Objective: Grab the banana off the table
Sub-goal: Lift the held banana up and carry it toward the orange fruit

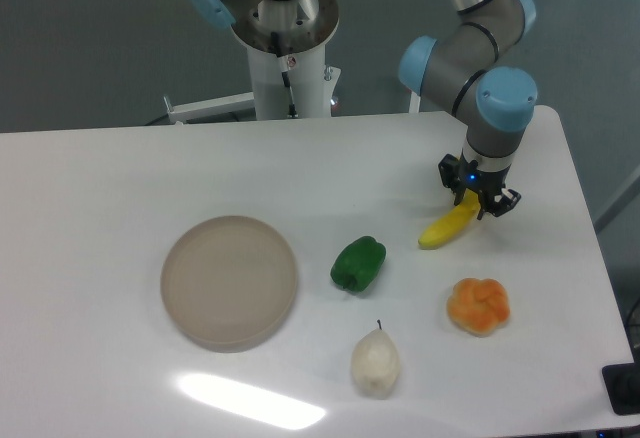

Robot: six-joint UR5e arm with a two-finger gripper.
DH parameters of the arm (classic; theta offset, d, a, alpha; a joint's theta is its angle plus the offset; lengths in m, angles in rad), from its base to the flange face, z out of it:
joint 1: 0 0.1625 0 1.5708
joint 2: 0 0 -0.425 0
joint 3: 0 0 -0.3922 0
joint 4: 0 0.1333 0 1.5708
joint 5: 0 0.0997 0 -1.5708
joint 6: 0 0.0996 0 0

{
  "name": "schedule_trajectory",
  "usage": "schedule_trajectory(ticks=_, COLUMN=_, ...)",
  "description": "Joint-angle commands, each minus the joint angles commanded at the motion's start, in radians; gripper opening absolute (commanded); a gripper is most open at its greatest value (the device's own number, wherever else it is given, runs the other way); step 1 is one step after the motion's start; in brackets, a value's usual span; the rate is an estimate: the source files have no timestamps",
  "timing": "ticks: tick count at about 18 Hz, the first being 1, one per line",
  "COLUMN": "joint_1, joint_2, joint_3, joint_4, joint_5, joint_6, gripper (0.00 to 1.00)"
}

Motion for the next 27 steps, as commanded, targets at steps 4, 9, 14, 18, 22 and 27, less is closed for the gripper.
schedule_trajectory(ticks=4, joint_1=0.000, joint_2=0.000, joint_3=0.005, joint_4=0.000, joint_5=-0.002, joint_6=0.000, gripper=0.39)
schedule_trajectory(ticks=9, joint_1=0.002, joint_2=0.002, joint_3=0.006, joint_4=0.000, joint_5=-0.002, joint_6=0.002, gripper=0.31)
schedule_trajectory(ticks=14, joint_1=-0.005, joint_2=0.027, joint_3=0.038, joint_4=-0.005, joint_5=0.003, joint_6=0.005, gripper=0.27)
schedule_trajectory(ticks=18, joint_1=-0.075, joint_2=0.043, joint_3=0.156, joint_4=-0.017, joint_5=-0.005, joint_6=0.003, gripper=0.27)
schedule_trajectory(ticks=22, joint_1=-0.126, joint_2=0.011, joint_3=0.268, joint_4=-0.020, joint_5=-0.005, joint_6=-0.017, gripper=0.27)
schedule_trajectory(ticks=27, joint_1=-0.181, joint_2=-0.040, joint_3=0.365, joint_4=-0.025, joint_5=0.002, joint_6=-0.107, gripper=0.27)
